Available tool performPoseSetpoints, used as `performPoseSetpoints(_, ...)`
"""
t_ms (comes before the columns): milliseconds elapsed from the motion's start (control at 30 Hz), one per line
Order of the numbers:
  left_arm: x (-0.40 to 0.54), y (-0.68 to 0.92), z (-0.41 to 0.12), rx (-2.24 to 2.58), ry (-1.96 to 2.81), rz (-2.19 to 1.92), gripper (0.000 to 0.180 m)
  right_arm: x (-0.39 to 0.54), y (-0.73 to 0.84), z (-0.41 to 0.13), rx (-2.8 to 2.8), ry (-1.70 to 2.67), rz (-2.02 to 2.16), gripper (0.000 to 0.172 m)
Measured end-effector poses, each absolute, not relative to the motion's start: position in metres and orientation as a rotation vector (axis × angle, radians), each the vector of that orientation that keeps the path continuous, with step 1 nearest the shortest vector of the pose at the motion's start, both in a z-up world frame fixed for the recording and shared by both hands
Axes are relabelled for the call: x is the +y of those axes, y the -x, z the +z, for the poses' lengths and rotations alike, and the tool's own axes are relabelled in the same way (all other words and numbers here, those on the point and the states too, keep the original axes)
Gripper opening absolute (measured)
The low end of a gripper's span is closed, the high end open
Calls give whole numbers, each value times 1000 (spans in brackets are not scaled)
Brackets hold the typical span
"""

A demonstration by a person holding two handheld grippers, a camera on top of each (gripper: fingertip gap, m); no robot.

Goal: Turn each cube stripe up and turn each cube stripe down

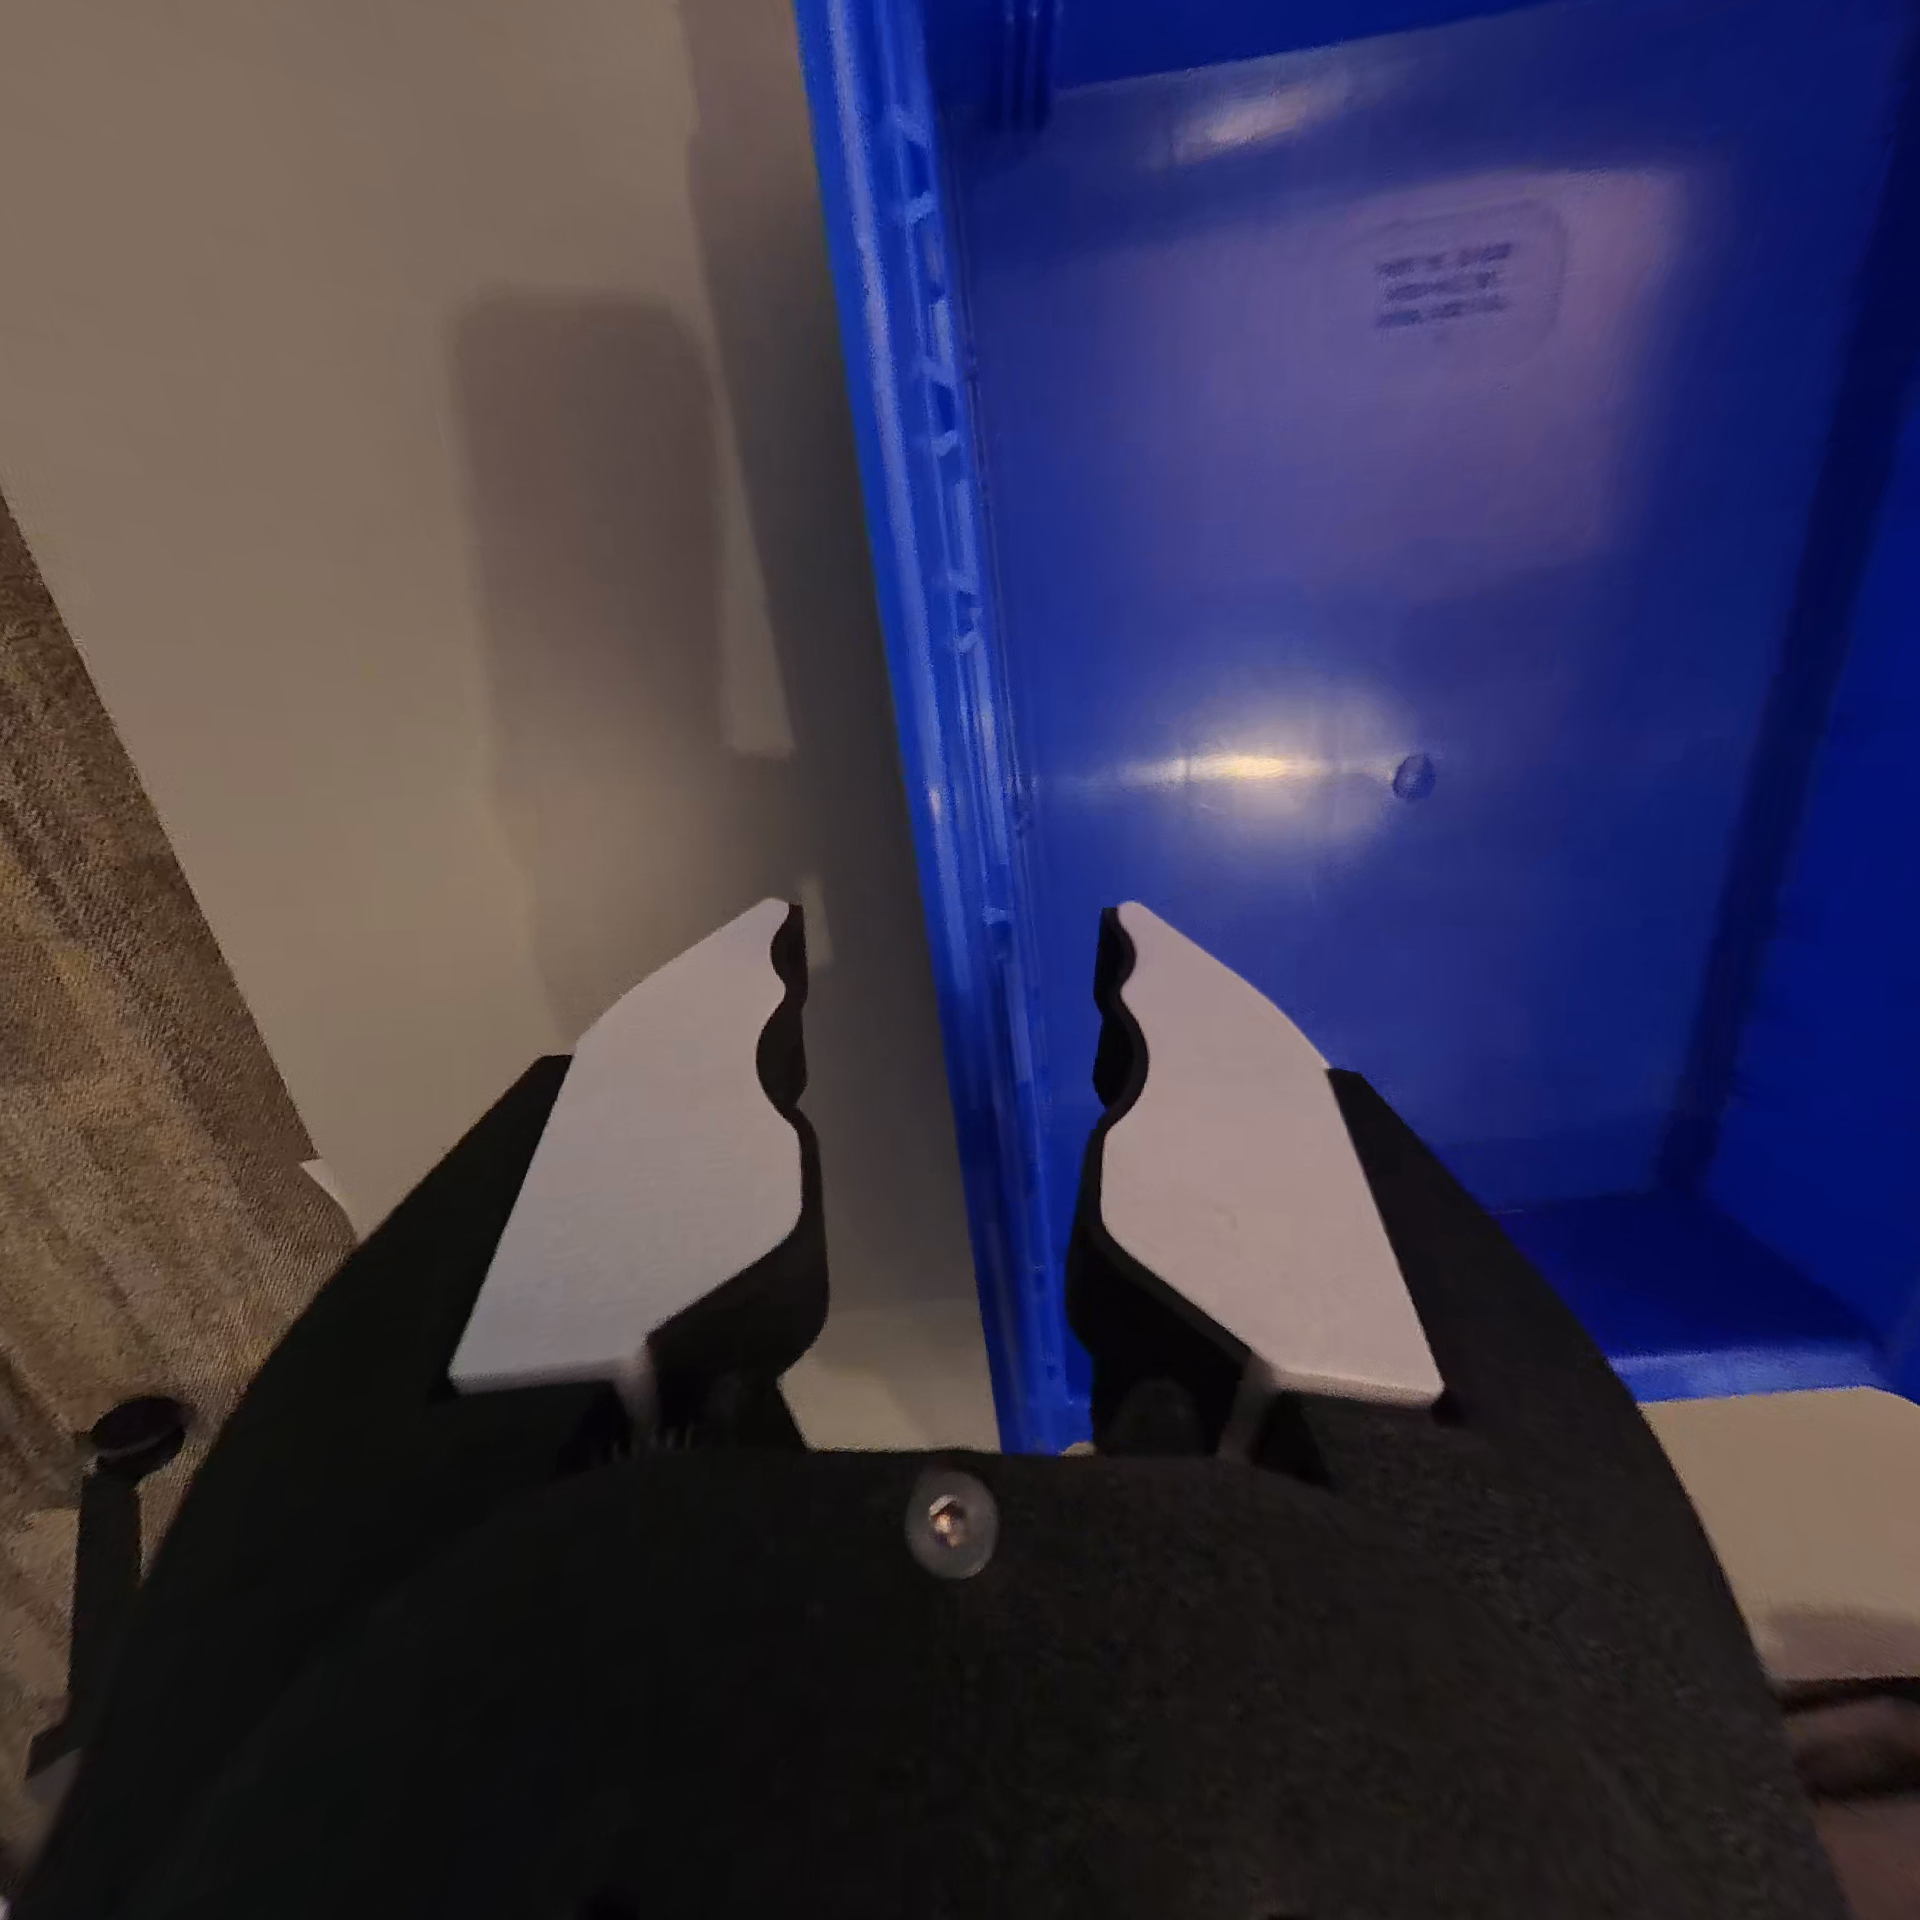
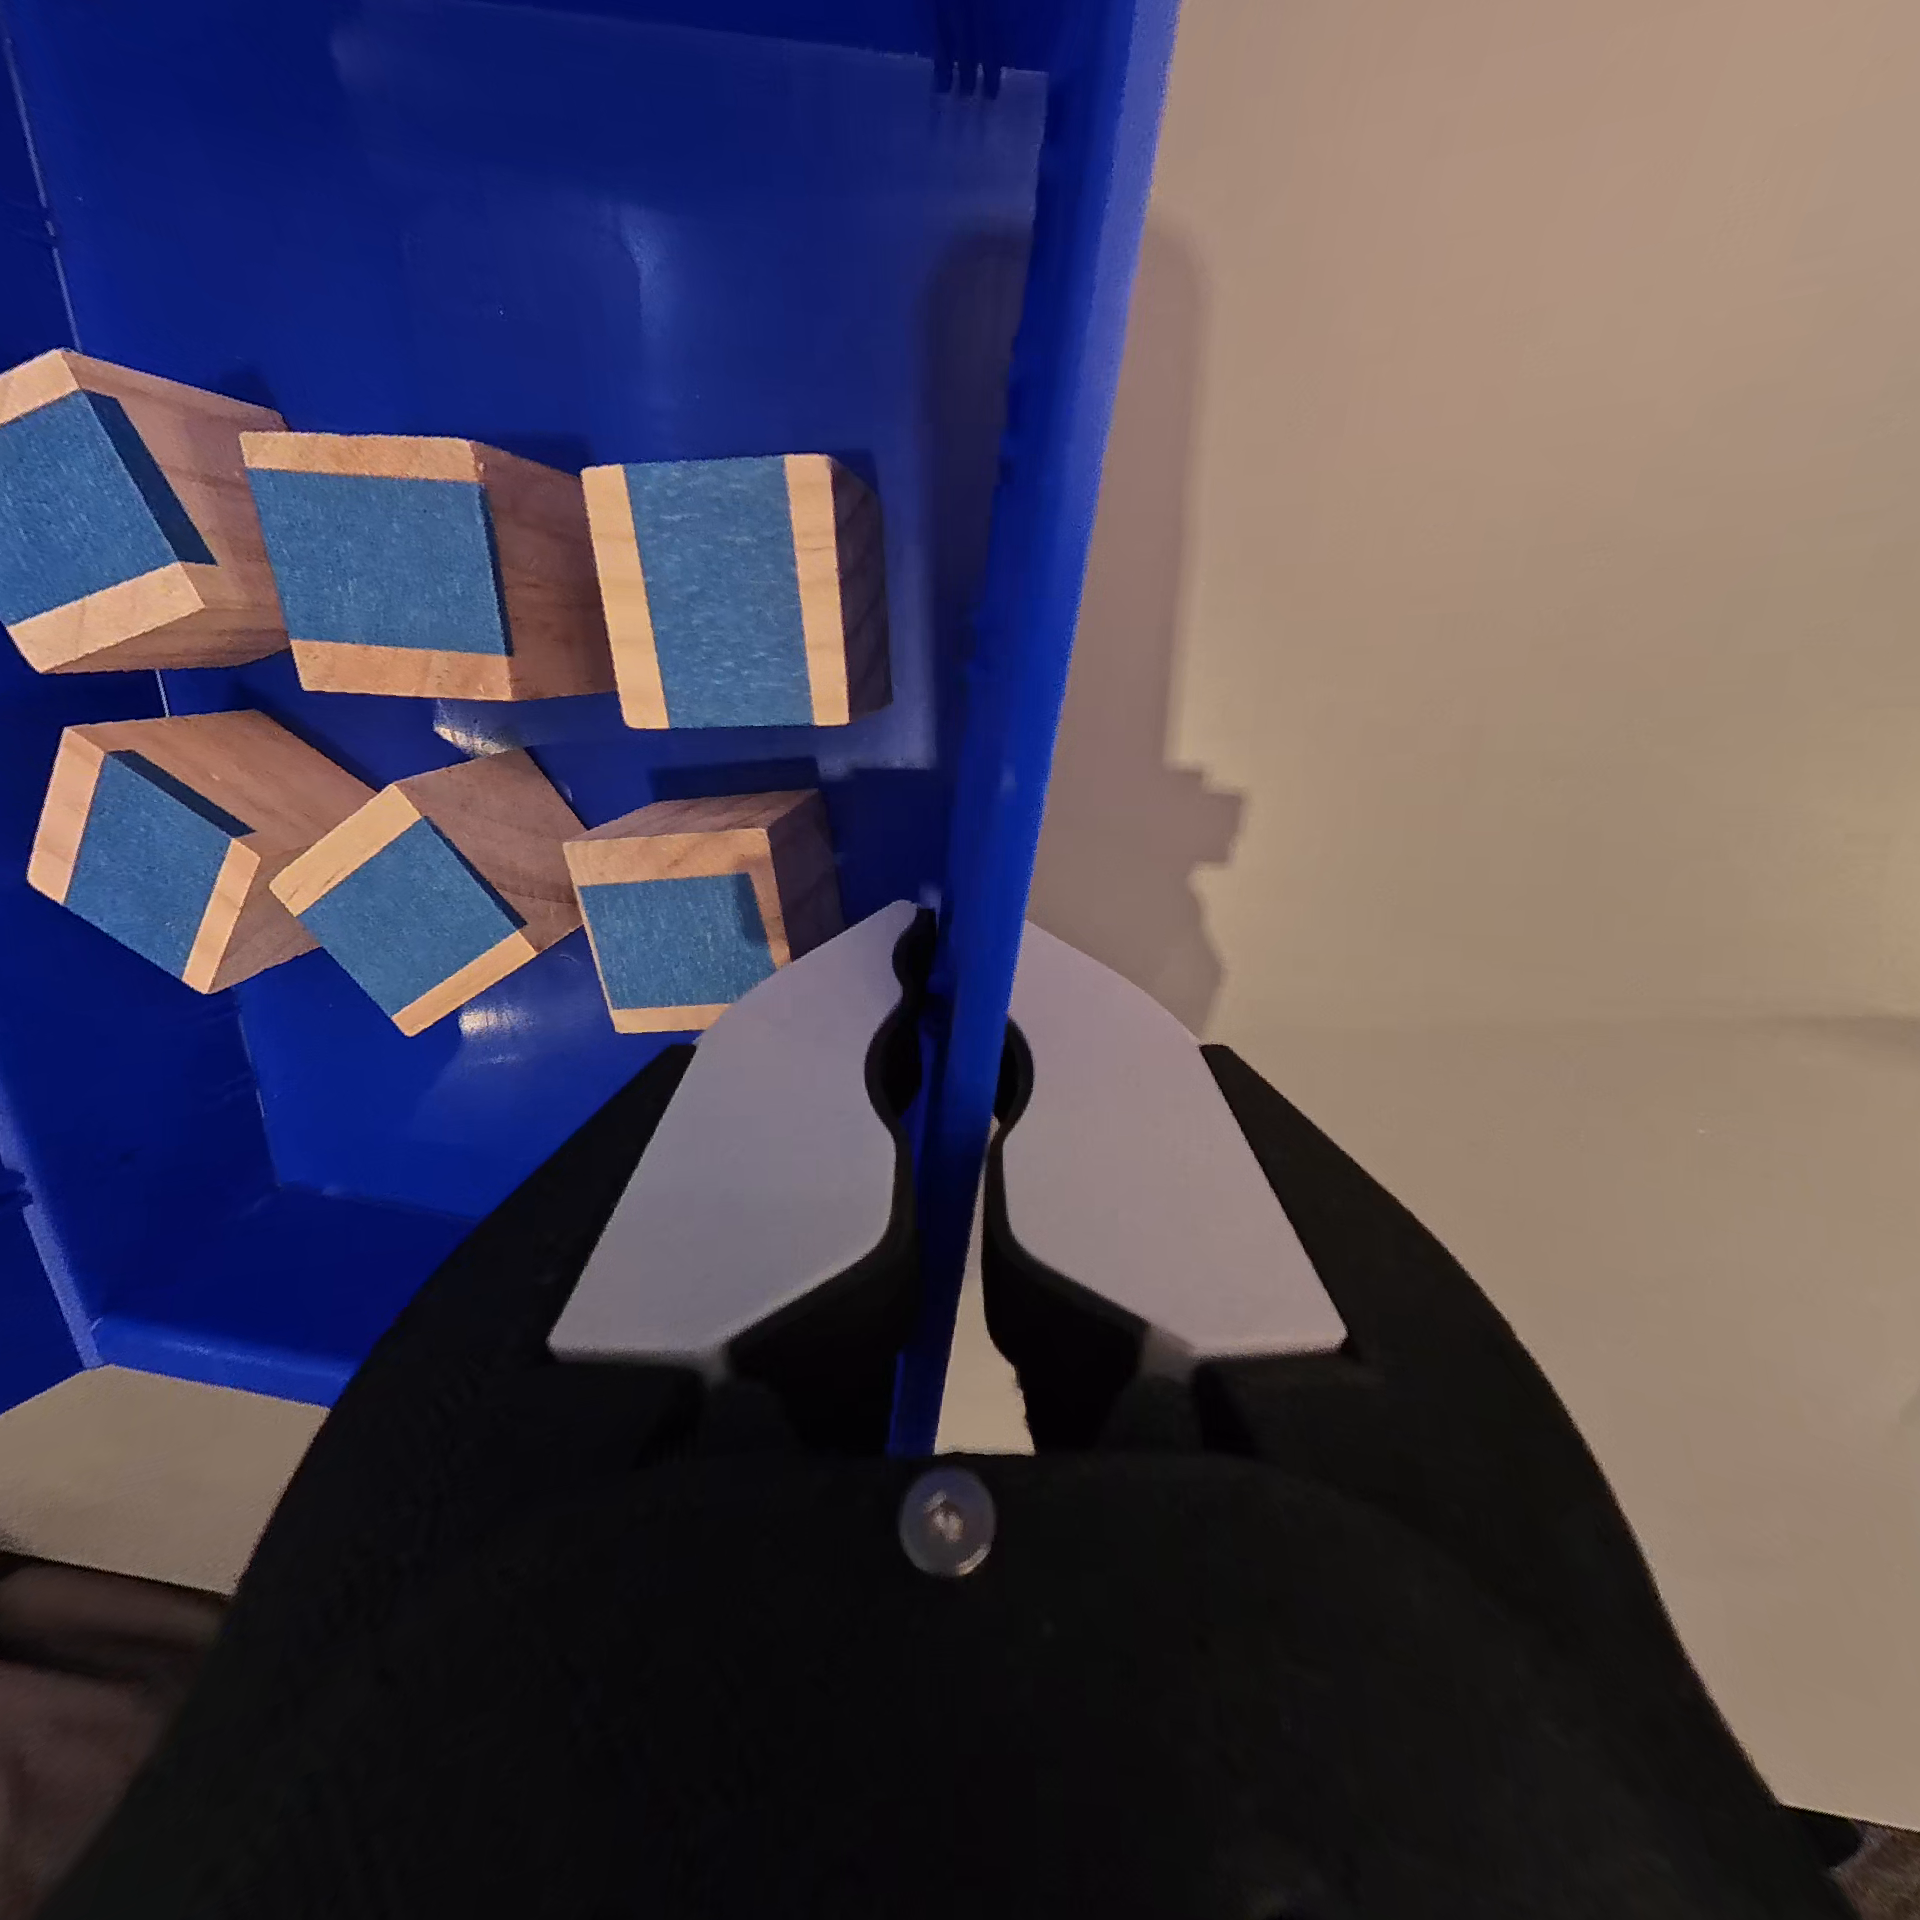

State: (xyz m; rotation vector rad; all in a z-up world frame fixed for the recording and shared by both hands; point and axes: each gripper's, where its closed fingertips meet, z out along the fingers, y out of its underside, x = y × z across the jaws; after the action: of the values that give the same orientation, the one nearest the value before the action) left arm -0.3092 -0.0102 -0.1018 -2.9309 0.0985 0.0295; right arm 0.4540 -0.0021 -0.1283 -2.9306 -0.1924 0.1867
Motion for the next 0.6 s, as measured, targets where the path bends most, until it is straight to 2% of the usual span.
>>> performPoseSetpoints(200,-14,314,-111,43,2974,-8,37,-2,-454,-128,-204,2930,182,8)
performPoseSetpoints(267,-13,308,-111,39,2969,-83,26,-2,-454,-128,-210,2931,177,8)
performPoseSetpoints(333,-13,297,-111,43,2973,-199,6,-2,-454,-129,-218,2932,171,8)
performPoseSetpoints(600,-12,297,-111,75,2991,-125,6,-2,-455,-129,-224,2944,149,9)
